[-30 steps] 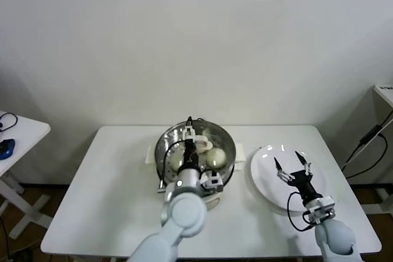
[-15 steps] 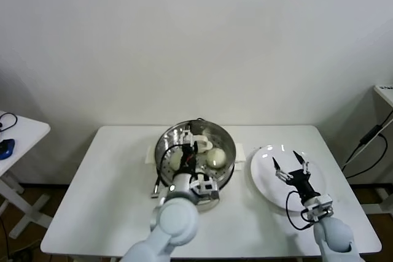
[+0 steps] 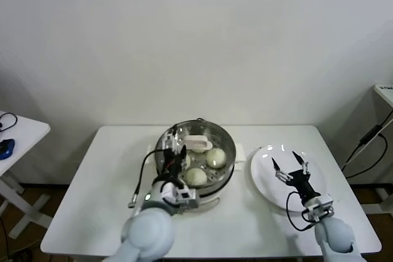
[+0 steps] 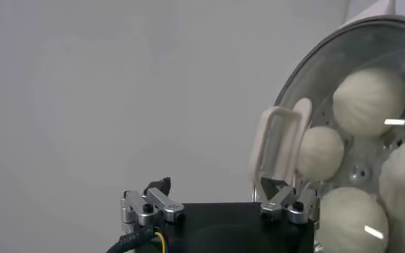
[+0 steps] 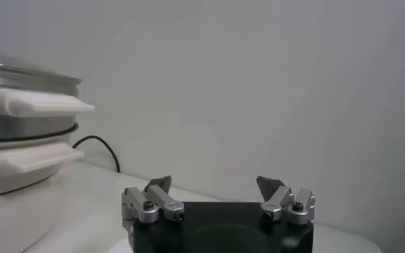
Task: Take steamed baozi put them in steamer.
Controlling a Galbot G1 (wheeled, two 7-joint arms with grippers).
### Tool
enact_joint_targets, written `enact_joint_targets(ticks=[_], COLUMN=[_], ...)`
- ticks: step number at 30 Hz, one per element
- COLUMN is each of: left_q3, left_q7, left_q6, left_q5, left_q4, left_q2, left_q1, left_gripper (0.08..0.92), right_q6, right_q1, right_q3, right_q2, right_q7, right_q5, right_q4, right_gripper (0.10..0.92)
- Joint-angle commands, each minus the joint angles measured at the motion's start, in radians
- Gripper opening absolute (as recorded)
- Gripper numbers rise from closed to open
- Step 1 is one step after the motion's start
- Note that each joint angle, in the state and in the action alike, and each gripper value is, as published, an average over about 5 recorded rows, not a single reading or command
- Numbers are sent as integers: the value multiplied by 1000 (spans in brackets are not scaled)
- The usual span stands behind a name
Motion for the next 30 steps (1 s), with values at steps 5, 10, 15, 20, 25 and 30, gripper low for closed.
enact_joint_targets(ticks=[5, 10, 15, 20, 25, 30], left_q3=[-535, -752, -840, -838, -815, -800], left_q7=[-361, -339, -318, -316, -296, -281], left_q6=[-502, -654, -752, -809, -857, -898], left_q5=[-845, -1149, -1277, -1268, -1204, -1158], left_q4=[-77, -29, 53, 127, 191, 235], left_q2=[61, -13, -67, -134, -189, -206], left_q1=[356, 448, 497, 502, 496, 489], left_gripper=[823, 823, 823, 823, 823, 823], right_q6=[38, 61, 50, 53, 56, 67], right_q1=[-35, -66, -115, -151, -190, -224], right_q3=[-12, -27, -37, -47, -62, -72], right_q2=[-17, -14, -15, -27, -42, -42], right_q7=[21, 43, 66, 81, 102, 110], right_q5=[56, 62, 102, 117, 136, 161], right_q4=[23, 55, 129, 155, 177, 196], right_gripper=[823, 823, 823, 823, 823, 823])
